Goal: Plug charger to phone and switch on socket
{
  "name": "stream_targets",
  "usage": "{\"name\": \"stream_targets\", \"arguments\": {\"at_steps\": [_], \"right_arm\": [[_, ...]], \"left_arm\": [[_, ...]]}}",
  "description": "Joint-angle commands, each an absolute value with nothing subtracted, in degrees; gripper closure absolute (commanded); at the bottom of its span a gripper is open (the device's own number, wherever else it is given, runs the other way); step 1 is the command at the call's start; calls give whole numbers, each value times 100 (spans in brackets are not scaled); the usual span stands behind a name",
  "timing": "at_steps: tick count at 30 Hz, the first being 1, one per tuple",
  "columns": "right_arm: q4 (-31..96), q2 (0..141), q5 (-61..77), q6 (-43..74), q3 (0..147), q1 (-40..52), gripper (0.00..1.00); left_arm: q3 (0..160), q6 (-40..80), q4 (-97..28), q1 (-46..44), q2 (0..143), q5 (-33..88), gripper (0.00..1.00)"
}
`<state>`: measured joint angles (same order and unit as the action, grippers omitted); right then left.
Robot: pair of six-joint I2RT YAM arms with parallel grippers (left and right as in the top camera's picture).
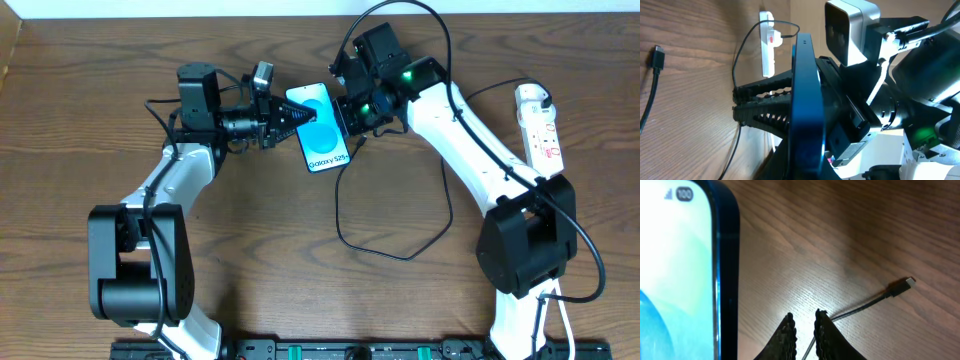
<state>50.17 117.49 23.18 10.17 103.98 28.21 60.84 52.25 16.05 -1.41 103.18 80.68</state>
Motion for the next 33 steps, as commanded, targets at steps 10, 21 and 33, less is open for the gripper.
{"name": "stream_targets", "arguments": {"at_steps": [10,21,33], "right_arm": [[4694,11646,3065,1227,10495,3479,88],[4722,11646,2443,1555,10495,3262,78],[5072,12315,2051,3347,10418,2366,55]], "left_arm": [[6134,5170,1636,-250,10300,8134,85],[6136,5520,1697,-80,10300,7830,92],[6136,6785,2305,1031,10298,7293,93]]}}
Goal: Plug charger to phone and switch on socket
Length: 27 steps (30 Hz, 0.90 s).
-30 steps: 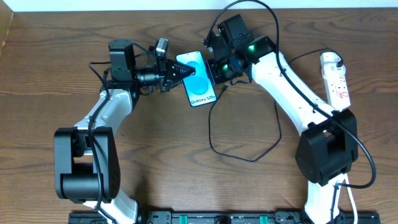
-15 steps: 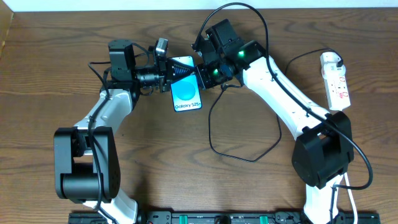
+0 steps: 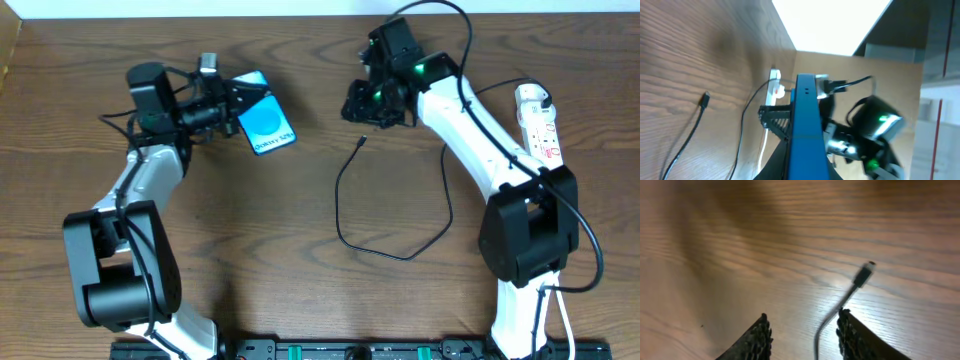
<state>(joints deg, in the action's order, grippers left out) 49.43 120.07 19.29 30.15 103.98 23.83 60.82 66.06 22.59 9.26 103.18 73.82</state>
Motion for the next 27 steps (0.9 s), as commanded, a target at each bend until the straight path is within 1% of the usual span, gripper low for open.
{"name": "stream_targets", "arguments": {"at_steps": [1,4,10,15,17,18,19,21,22,25,27], "right_arm": [[5111,12374,2056,3387,10418,2359,56],[5229,12746,2445,3472,10414,2357,60],[5223,13391,2912,3597,10414,2322,62],[5041,13461,2816,3607,10414,2311,62],[4827,13489,2665,3642,10414,2314,64],[4762,13504,2648,3640,10412,2320,67],[4731,13513,2528,3638,10401,2324,79],[4668,13513,2322,3594,10401,2324,92],[4471,13513,2357,3343,10401,2324,99],[4080,13513,2919,2661,10401,2333,99],[4115,13513,3041,2545,10401,2331,99]], "left_arm": [[6136,6785,2303,1046,10298,7255,93],[6136,6805,2300,1059,10298,7223,94],[6136,6807,2285,1059,10298,7236,93],[6136,6805,2285,1059,10298,7227,93],[6136,6805,2283,1059,10298,7192,93],[6136,6805,2283,1059,10298,7192,93],[6136,6807,2283,1059,10298,7196,92],[6136,6827,2283,1055,10298,7218,92],[6136,6827,2283,1055,10298,7242,93],[6136,6825,2283,1055,10298,7240,92],[6136,6825,2283,1055,10298,7240,93]]}}
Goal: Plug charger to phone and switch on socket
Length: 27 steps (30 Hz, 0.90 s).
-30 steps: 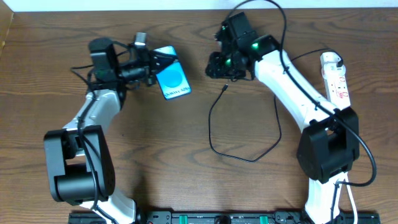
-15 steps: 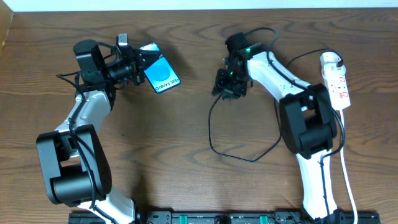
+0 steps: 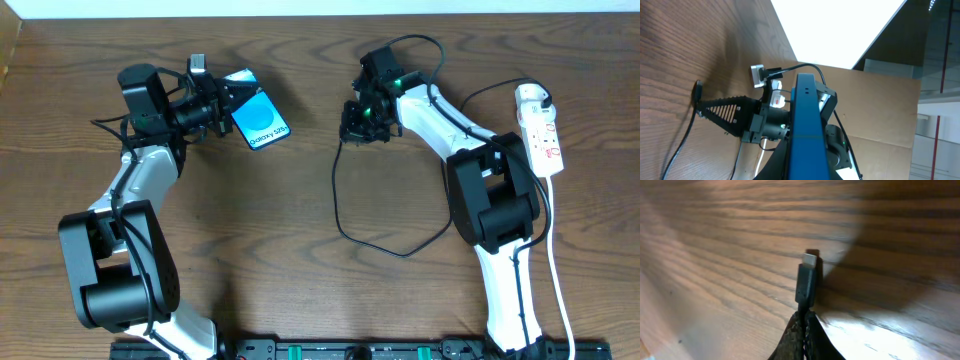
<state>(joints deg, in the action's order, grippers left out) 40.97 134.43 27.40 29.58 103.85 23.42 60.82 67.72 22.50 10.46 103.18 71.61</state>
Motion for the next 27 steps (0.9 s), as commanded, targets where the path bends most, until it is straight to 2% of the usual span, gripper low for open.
{"name": "stream_targets", "arguments": {"at_steps": [1,2,3,6,8,11,12,13,14,16,18,20,23,27], "right_arm": [[4117,13513,3039,2545,10401,2331,99],[4115,13513,2943,2543,10401,2355,96],[4110,13513,2797,2543,10388,2447,85],[4106,13513,2379,2683,10379,2685,73],[4084,13513,1949,2963,10379,2875,71],[4115,13513,1299,3450,10363,3055,73],[4115,13513,1114,3599,10344,3109,78],[4112,13513,1063,3664,10326,3122,91],[4112,13513,1066,3662,10326,3122,99],[4058,13513,1127,3444,10324,3122,99],[3898,13509,1715,2104,10337,3103,99],[3938,13434,2335,1457,10344,3037,99],[4117,13034,4270,261,10346,2783,99],[4678,12020,4707,-233,10346,2620,99]], "left_arm": [[6136,6825,2283,1055,10298,7238,92],[6136,6825,2283,1055,10298,7238,93],[6134,6820,2283,1055,10298,7295,93],[6134,6820,2283,1055,10298,7288,93],[6134,6823,2283,1055,10298,7258,93],[6134,6823,2283,1055,10298,7258,93],[6134,6823,2283,1055,10298,7260,92],[6134,6823,2283,1055,10298,7260,93],[6134,6823,2283,1055,10298,7260,93],[6134,6823,2283,1055,10298,7260,93],[6134,6823,2283,1055,10298,7262,93],[6134,6820,2285,1061,10298,7371,93],[6134,6711,2296,1061,10298,7537,93],[6145,6827,3030,1061,10298,7953,93]]}}
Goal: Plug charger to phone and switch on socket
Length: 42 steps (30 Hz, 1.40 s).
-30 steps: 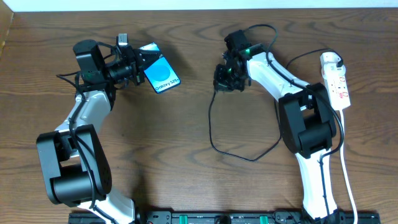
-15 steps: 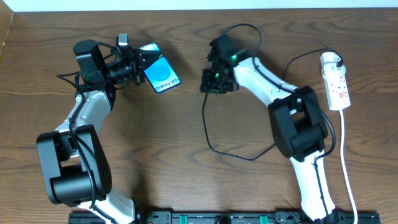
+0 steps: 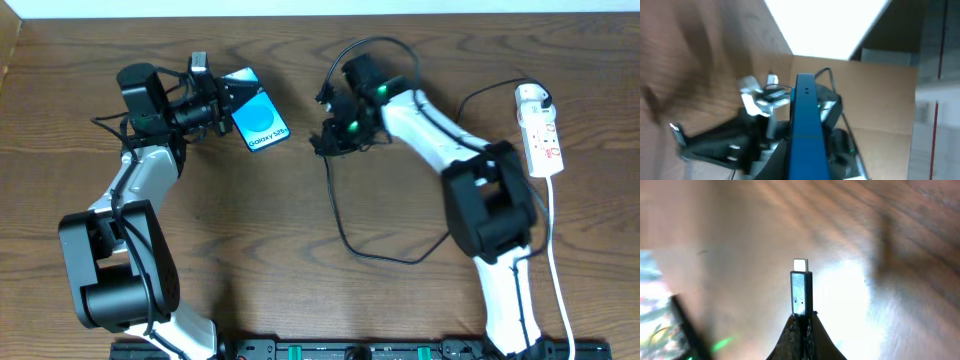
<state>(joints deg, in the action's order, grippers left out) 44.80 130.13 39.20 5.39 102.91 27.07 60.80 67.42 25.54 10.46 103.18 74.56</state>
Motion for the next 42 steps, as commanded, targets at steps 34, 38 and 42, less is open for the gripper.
{"name": "stream_targets", "arguments": {"at_steps": [34,38,42], "right_arm": [[4925,10265,2971,941,10333,3876,99],[4963,10309,2838,987,10328,3894,99],[5006,10385,2814,1070,10328,3911,99]], "left_arm": [[6145,9159,5603,1041,10298,7137,93],[6145,9157,5603,1020,10298,7244,93],[6145,9155,5603,1015,10298,7332,93]]}}
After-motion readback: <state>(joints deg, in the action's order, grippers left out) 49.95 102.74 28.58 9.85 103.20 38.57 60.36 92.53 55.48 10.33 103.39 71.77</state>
